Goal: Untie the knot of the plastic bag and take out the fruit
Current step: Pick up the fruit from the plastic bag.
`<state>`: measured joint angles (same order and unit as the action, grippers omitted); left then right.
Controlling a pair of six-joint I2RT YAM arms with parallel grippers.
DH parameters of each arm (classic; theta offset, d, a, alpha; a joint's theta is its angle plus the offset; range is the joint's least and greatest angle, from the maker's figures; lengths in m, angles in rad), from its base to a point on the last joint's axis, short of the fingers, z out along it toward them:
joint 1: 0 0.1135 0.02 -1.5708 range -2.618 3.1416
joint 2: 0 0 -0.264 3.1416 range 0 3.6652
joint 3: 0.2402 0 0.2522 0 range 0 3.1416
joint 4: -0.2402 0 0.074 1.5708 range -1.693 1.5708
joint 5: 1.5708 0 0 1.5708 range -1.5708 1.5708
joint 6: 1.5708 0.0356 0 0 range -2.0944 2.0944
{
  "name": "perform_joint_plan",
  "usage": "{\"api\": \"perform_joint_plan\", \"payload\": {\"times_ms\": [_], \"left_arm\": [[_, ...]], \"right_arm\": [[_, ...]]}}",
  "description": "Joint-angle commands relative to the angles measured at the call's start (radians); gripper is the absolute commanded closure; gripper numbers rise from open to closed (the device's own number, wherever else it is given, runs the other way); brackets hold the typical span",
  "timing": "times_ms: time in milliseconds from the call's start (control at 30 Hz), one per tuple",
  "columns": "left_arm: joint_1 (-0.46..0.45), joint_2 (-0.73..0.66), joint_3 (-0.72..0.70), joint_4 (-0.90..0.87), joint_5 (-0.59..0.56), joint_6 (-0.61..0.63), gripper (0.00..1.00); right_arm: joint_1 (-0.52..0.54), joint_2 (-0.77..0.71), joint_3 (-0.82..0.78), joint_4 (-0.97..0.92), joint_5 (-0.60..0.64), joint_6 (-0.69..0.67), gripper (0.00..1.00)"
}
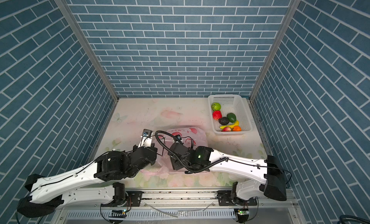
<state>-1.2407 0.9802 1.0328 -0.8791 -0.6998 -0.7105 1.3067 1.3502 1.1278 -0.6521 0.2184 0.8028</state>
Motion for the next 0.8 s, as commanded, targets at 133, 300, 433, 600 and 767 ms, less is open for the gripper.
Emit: {"api": "perform_joint_plan", "payload": {"times_ms": [133, 300, 433, 600, 767], "left_arm": [[0.027, 0.020, 0.049, -0.037, 0.000, 0.004, 1.00], [0.029, 0.002, 0.061, -0.039, -0.009, 0.013, 1.00], [0.029, -0.014, 0.053, -0.019, 0.002, 0.016, 1.00], [0.029, -0.033, 0.042, -0.016, 0.013, 0.010, 1.00], [0.029, -0.026, 0.052, -0.011, 0.008, 0.018, 1.00]], "right_arm": [[0.045, -0.042, -0.002, -0.046, 0.023, 0.012, 0.36], [0.051, -0.046, -0.054, -0.014, -0.009, 0.037, 0.37], [0.022, -0.042, -0.110, 0.043, -0.036, 0.058, 0.38], [-0.014, -0.037, -0.143, 0.094, -0.069, 0.051, 0.41], [-0.015, -0.017, -0.129, 0.106, -0.108, 0.032, 0.41]]}}
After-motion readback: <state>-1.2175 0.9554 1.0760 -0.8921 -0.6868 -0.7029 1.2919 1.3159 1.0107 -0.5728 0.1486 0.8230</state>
